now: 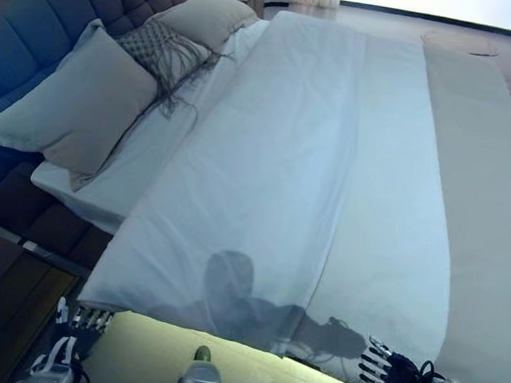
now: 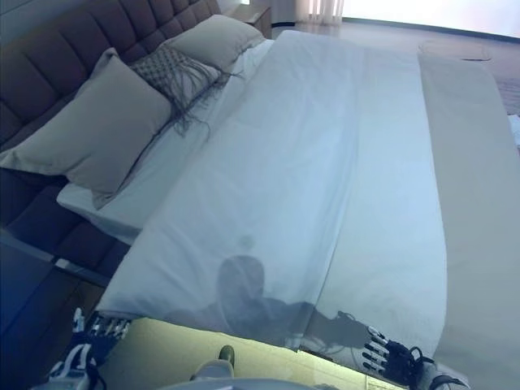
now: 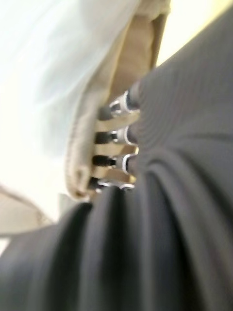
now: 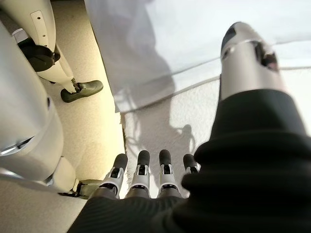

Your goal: Make the bed neatly

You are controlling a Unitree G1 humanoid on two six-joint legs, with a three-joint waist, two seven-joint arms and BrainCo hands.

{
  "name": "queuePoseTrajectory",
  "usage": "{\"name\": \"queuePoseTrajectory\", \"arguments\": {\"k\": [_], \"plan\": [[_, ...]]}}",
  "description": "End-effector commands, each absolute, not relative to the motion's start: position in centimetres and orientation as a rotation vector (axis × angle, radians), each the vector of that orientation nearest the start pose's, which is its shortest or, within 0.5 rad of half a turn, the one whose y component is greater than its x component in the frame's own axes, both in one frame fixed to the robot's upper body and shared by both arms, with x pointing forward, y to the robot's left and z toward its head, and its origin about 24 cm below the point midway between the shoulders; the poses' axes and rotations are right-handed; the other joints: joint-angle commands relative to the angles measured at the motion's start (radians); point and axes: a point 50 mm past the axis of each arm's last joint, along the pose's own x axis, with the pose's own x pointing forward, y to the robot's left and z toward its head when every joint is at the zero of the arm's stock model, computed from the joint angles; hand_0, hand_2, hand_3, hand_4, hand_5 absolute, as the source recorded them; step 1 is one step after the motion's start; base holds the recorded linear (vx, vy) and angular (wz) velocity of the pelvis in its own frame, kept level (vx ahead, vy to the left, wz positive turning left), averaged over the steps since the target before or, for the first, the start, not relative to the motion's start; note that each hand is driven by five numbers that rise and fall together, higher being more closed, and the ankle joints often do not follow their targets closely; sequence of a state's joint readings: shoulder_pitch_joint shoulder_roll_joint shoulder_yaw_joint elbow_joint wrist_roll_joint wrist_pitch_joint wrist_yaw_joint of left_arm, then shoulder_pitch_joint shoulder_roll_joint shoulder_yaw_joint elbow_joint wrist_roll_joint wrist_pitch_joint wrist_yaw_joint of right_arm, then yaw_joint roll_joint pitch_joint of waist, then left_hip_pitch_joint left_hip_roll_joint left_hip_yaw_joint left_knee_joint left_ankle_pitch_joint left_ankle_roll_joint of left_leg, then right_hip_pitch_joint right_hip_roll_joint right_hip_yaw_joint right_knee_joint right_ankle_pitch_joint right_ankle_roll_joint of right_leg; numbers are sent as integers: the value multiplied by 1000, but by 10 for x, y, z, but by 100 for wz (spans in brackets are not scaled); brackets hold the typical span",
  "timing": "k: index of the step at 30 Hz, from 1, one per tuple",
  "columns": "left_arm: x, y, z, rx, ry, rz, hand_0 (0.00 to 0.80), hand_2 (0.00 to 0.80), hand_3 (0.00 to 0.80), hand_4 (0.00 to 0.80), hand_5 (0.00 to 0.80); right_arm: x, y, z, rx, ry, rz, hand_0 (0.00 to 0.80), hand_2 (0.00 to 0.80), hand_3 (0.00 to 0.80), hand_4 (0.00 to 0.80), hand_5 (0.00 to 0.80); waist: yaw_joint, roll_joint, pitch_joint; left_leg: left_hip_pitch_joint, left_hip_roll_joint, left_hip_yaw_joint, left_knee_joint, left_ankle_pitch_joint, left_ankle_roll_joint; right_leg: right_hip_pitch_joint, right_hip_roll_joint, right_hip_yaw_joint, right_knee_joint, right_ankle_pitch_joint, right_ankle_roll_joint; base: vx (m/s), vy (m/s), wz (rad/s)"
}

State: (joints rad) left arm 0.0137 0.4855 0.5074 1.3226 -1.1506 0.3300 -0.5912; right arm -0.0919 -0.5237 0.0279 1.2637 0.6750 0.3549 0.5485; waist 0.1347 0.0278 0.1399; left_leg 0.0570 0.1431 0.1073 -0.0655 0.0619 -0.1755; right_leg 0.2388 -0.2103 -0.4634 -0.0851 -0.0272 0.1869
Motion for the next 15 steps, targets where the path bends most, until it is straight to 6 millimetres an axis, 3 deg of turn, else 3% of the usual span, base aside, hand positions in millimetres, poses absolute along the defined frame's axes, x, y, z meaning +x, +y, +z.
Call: {"name": "queuePoseTrajectory", "arguments": {"k": [1, 5, 7, 10, 12, 15], "plan": [[29, 352, -111, -1146, 557, 786, 0, 0, 0, 0, 0, 117, -298, -123, 651, 1121, -174, 0, 0, 0, 0, 0, 83, -34, 4, -3, -31, 10, 104, -110, 72, -105, -107, 4, 119, 45, 18, -28, -39, 15], [2, 327, -126, -1166, 678, 799, 0, 0, 0, 0, 0, 119, -293, -125, 688, 1106, -198, 0, 0, 0, 0, 0, 98, -42, 10, -5, -36, 11, 99, -106, 77, -105, -106, -6, 108, 61, 18, -29, -39, 25], [2, 322, -126, -1197, 649, 723, 0, 0, 0, 0, 0, 118, -293, -125, 692, 1112, -200, 0, 0, 0, 0, 0, 101, -42, 14, 1, -34, 15, 97, -107, 76, -104, -104, -5, 110, 60, 19, -22, -31, 24], [31, 314, -120, -1251, 568, 487, 0, 0, 0, 0, 0, 119, -291, -126, 681, 1127, -191, 0, 0, 0, 0, 0, 101, -39, 20, 5, -32, 20, 95, -106, 76, -105, -106, -7, 116, 63, 17, -31, -13, 24], [68, 300, -116, -1256, 484, 295, 0, 0, 0, 0, 0, 122, -284, -128, 680, 1122, -181, 0, 0, 0, 0, 0, 102, -36, 29, 4, -32, 16, 96, -105, 78, -108, -107, -5, 123, 65, 14, -44, -17, 10], [103, 284, -99, -1220, 339, -4, 0, 0, 0, 0, 0, 127, -278, -128, 668, 1109, -155, 0, 0, 0, 0, 0, 100, -30, 37, 6, -30, 14, 98, -105, 78, -109, -109, -4, 127, 67, 11, -23, -8, 8]]}}
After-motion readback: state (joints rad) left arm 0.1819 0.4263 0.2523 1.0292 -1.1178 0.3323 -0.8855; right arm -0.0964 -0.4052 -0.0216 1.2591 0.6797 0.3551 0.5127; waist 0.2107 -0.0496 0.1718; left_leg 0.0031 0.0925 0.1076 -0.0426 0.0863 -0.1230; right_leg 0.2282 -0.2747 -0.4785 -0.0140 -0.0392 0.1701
